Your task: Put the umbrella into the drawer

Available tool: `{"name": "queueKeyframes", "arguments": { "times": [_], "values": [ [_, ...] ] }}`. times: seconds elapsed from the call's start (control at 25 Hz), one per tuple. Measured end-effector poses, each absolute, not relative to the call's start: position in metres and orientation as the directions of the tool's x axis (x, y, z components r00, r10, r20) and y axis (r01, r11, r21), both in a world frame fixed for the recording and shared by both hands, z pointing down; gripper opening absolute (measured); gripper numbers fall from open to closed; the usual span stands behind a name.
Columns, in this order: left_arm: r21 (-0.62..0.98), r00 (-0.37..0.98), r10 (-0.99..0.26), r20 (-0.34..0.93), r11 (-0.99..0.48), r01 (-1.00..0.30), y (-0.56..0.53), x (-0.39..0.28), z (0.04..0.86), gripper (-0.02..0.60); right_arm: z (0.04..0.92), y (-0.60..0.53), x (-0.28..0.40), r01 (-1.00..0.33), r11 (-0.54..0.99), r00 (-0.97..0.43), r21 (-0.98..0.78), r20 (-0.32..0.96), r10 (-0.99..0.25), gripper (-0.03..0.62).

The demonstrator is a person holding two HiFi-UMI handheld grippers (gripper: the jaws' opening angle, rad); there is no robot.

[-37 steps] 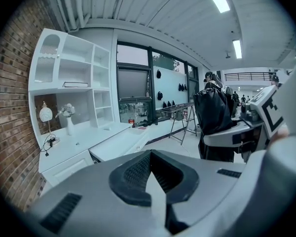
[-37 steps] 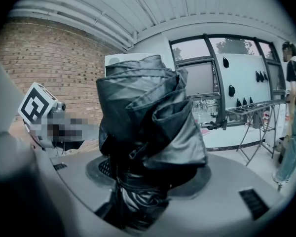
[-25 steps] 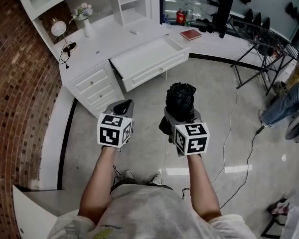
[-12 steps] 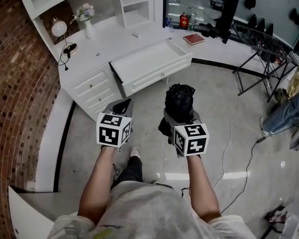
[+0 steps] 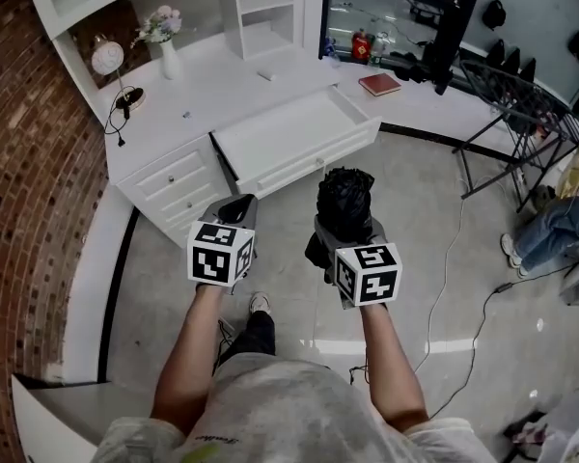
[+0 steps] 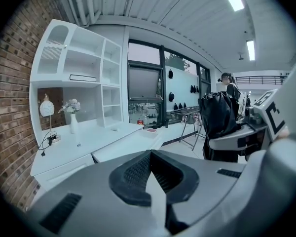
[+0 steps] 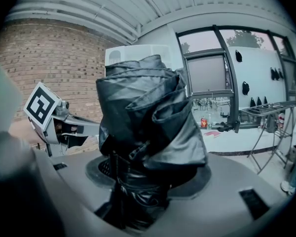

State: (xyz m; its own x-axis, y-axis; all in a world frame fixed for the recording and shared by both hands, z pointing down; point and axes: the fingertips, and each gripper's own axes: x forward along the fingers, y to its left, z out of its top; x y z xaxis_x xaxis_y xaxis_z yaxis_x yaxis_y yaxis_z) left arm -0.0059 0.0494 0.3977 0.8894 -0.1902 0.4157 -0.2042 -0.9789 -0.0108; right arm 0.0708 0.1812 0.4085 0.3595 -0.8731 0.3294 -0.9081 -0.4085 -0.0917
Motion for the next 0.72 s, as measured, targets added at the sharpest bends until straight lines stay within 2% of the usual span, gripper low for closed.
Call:
{"name": "queueKeyframes", "arguments": {
  "times": [0.72],
  "values": [
    [0.057,0.877,-0.152,0.455,-0.978,-0.199,-0.111,0.069,0.407,-0.003,0.406,0.029,0.145,-0.895,-0.434,0.362,-0.109,0.393,-0.845,0.253]
  ]
}}
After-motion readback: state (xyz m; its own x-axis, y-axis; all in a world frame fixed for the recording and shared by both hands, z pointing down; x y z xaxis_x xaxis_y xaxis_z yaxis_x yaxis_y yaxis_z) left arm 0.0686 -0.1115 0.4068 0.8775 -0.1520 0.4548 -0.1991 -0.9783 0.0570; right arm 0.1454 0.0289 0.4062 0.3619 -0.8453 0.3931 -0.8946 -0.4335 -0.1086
